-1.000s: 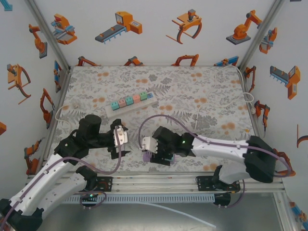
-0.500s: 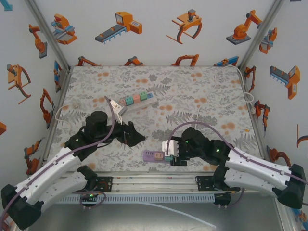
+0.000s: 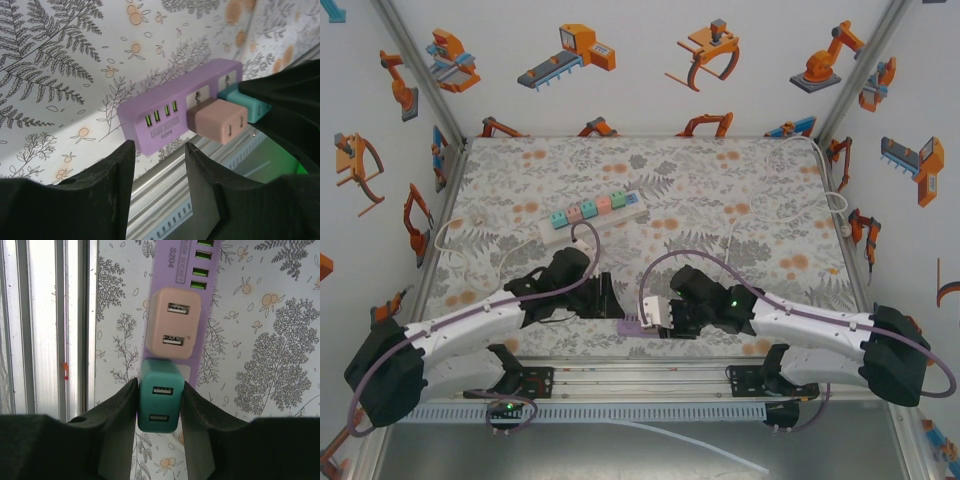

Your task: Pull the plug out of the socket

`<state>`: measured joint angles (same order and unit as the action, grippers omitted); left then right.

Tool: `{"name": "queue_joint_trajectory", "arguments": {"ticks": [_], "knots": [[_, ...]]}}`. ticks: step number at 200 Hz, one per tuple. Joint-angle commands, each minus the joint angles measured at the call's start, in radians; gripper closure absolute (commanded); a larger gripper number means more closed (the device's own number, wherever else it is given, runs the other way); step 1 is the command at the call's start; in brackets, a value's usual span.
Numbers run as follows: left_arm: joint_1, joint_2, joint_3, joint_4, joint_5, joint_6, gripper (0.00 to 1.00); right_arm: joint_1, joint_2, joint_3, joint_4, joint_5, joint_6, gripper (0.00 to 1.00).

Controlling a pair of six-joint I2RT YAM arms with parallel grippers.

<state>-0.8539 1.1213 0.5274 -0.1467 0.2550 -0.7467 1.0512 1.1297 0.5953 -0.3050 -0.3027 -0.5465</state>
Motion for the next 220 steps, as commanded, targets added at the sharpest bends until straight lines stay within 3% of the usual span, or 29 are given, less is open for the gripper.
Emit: {"name": "queue_joint_trajectory", "arguments": {"ticks": [1, 69, 132, 187, 220], "knots": [[-0.021, 0.053, -0.006, 0.041, 0.012, -0.014, 0.56, 0.001, -0.003, -0.01, 0.036, -0.015, -0.008, 0.66], [-0.066, 0.206, 0.03, 0.04, -0.045, -0.03, 0.69, 0.001, 0.0, -0.013, 0.067, -0.026, 0.002, 0.69], [-0.099, 0.273, 0.047, -0.088, -0.099, -0.019, 0.69, 0.0, 0.015, 0.009, 0.079, -0.02, 0.015, 0.72], [-0.196, 0.369, 0.13, -0.275, -0.268, 0.044, 0.68, -0.009, -0.035, 0.014, 0.117, -0.018, 0.024, 0.76], [-0.206, 0.393, 0.134, -0.282, -0.285, 0.038, 0.68, -0.033, -0.075, -0.008, 0.141, -0.043, 0.044, 0.77]]}}
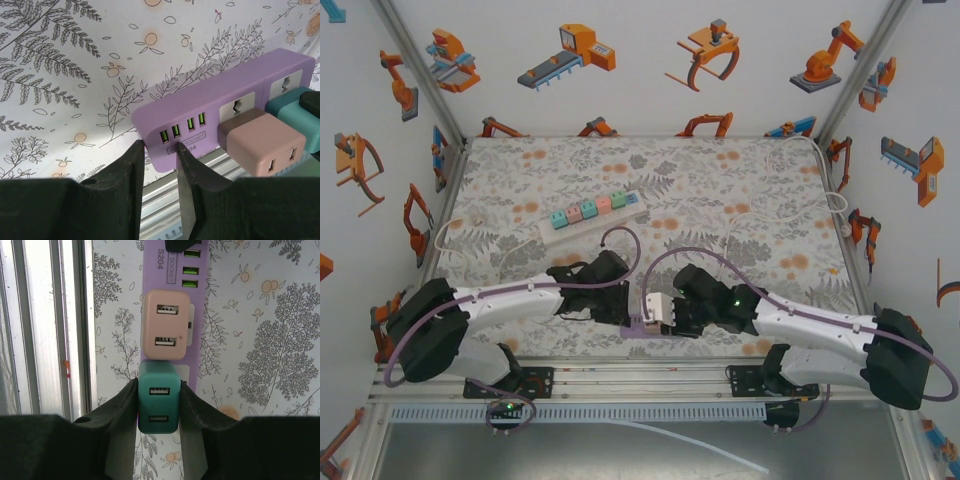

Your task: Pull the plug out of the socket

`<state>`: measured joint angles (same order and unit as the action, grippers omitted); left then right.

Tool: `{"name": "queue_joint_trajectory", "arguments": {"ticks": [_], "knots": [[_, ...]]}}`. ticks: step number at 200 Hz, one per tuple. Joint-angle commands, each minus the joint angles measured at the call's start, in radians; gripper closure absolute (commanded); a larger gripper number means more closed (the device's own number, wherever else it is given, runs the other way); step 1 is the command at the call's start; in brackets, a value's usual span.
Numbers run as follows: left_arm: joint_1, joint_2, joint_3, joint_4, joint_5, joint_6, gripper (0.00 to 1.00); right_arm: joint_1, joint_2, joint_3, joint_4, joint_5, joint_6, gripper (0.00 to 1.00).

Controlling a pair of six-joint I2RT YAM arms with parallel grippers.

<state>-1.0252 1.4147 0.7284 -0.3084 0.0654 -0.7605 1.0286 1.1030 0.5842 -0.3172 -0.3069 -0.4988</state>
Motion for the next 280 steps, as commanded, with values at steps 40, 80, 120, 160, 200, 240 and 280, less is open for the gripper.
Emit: {"name": "queue_joint_trajectory", "arguments": {"ticks": [40, 80, 120, 160, 200, 240, 280], "knots": [[-0.036, 0.082, -0.075, -0.127, -0.116, 0.038, 0.69, -0.022, -0.1, -0.016, 0.127, -0.015, -0.008, 0.78], [-0.036, 0.064, -0.075, -0.148, -0.128, 0.038, 0.69, -0.045, -0.104, -0.029, 0.122, -0.04, -0.007, 0.79], [-0.039, 0.019, -0.099, -0.205, -0.097, 0.046, 0.69, -0.056, -0.089, -0.02, 0.115, -0.057, -0.025, 0.79], [-0.038, -0.065, -0.107, -0.121, -0.015, 0.09, 0.59, -0.067, -0.009, -0.025, 0.198, -0.146, 0.004, 0.8], [-0.009, -0.16, -0.165, 0.07, 0.022, 0.006, 0.47, -0.065, 0.078, -0.001, 0.245, -0.228, 0.03, 0.8], [0.048, -0.264, -0.221, 0.181, 0.043, -0.006, 0.46, -0.066, 0.104, 0.005, 0.262, -0.261, 0.026, 0.79], [0.103, -0.387, -0.276, 0.241, 0.037, -0.031, 0.45, -0.068, 0.105, 0.009, 0.253, -0.256, 0.023, 0.79]]}}
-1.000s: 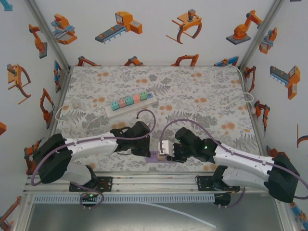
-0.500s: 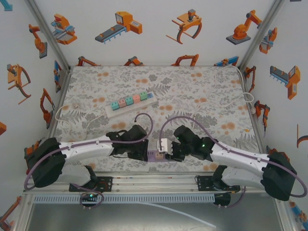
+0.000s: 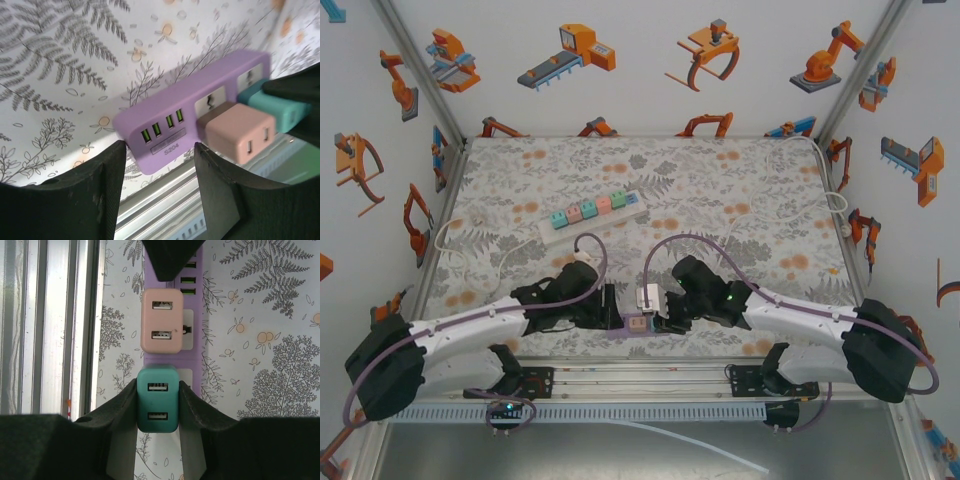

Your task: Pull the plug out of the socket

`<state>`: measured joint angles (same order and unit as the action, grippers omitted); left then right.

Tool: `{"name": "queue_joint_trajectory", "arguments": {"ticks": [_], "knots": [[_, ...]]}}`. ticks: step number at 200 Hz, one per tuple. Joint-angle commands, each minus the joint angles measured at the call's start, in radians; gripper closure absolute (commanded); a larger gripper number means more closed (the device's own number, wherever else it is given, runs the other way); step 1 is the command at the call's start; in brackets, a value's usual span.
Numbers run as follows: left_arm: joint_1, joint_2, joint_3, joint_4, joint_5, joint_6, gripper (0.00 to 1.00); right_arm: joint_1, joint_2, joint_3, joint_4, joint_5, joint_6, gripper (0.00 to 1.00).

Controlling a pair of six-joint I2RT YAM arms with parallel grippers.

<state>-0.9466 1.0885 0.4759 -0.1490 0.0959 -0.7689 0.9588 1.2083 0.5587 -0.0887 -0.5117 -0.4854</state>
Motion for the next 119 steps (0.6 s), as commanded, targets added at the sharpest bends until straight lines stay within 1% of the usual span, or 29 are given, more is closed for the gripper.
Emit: {"name": "queue_joint_trajectory", "arguments": {"ticks": [1, 28, 50, 67, 88, 94, 109, 119], "knots": [[0.025, -0.064, -0.024, 0.084, 0.007, -0.023, 0.45, 0.003, -0.001, 0.034, 0.024, -0.051, 0.01, 0.79], [0.059, -0.077, -0.046, 0.078, -0.003, -0.023, 0.46, 0.003, 0.007, 0.044, 0.022, -0.049, 0.01, 0.79], [0.063, -0.011, -0.029, 0.05, 0.057, 0.001, 0.46, 0.001, 0.011, 0.052, 0.021, -0.044, 0.007, 0.79], [0.062, 0.055, -0.016, 0.042, 0.108, -0.006, 0.43, 0.001, 0.019, 0.056, 0.019, -0.044, 0.007, 0.79], [0.05, 0.103, -0.023, 0.039, 0.119, -0.029, 0.34, 0.001, 0.023, 0.064, 0.015, -0.044, 0.01, 0.79], [0.044, 0.108, -0.027, 0.04, 0.118, -0.034, 0.33, 0.001, 0.024, 0.065, 0.016, -0.044, 0.011, 0.79], [0.033, 0.113, -0.037, 0.048, 0.105, -0.046, 0.34, 0.001, 0.025, 0.063, 0.025, -0.036, 0.017, 0.79], [0.028, 0.12, -0.039, 0.049, 0.088, -0.058, 0.4, 0.001, 0.025, 0.06, 0.037, -0.032, 0.022, 0.8]]}}
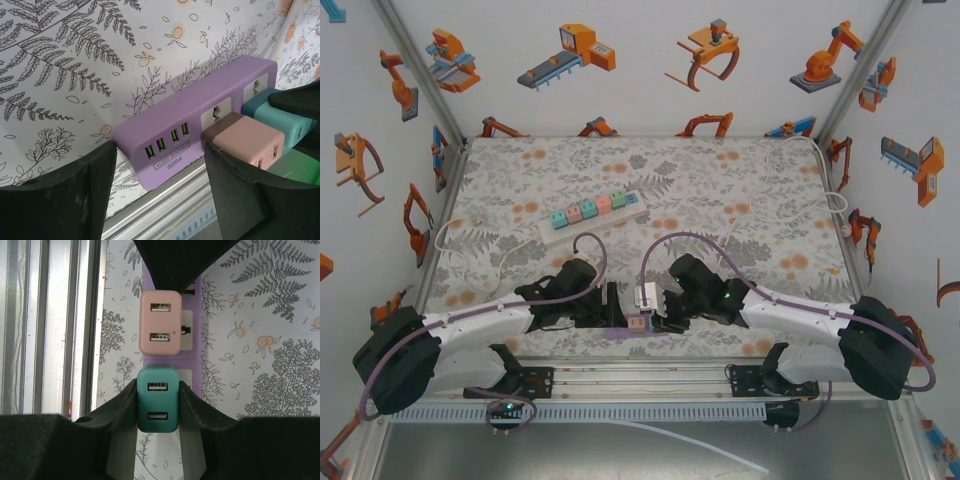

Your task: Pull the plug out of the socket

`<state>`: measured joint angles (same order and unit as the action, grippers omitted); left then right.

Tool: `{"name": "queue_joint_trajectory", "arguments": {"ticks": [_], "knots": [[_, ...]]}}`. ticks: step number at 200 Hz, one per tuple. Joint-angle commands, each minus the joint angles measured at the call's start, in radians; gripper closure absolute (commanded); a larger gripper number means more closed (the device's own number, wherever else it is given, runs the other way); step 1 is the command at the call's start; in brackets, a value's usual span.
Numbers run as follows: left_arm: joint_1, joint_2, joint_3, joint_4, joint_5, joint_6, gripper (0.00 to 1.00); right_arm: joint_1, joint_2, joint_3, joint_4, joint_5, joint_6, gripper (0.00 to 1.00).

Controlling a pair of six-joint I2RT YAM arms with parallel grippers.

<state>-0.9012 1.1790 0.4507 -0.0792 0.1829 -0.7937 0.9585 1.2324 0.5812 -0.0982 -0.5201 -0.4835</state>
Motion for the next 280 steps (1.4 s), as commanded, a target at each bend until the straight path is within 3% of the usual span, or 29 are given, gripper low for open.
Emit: {"name": "queue_joint_trajectory", "arguments": {"ticks": [1, 18, 64, 106, 173, 234, 280], "knots": [[-0.017, 0.03, -0.014, -0.021, -0.001, -0.035, 0.41, 0.002, 0.001, 0.036, 0.049, -0.023, 0.02, 0.8], [-0.032, 0.047, -0.008, -0.042, -0.039, -0.049, 0.5, 0.002, -0.005, 0.032, 0.065, -0.013, 0.026, 0.8], [-0.101, 0.144, 0.064, -0.255, -0.156, -0.011, 0.51, 0.001, -0.028, 0.017, 0.133, 0.011, 0.072, 0.8], [-0.137, 0.191, 0.042, -0.352, -0.236, -0.067, 0.54, 0.002, -0.042, 0.027, 0.178, 0.011, 0.118, 0.81], [-0.141, 0.157, 0.026, -0.373, -0.29, -0.106, 0.54, -0.014, -0.086, 0.004, 0.171, -0.004, 0.097, 0.81], [-0.141, 0.183, 0.033, -0.395, -0.284, -0.097, 0.54, -0.012, -0.099, 0.039, 0.108, -0.134, 0.045, 0.82], [-0.141, 0.144, 0.03, -0.412, -0.292, -0.106, 0.53, -0.015, -0.145, 0.008, 0.104, -0.084, 0.04, 0.84]]}}
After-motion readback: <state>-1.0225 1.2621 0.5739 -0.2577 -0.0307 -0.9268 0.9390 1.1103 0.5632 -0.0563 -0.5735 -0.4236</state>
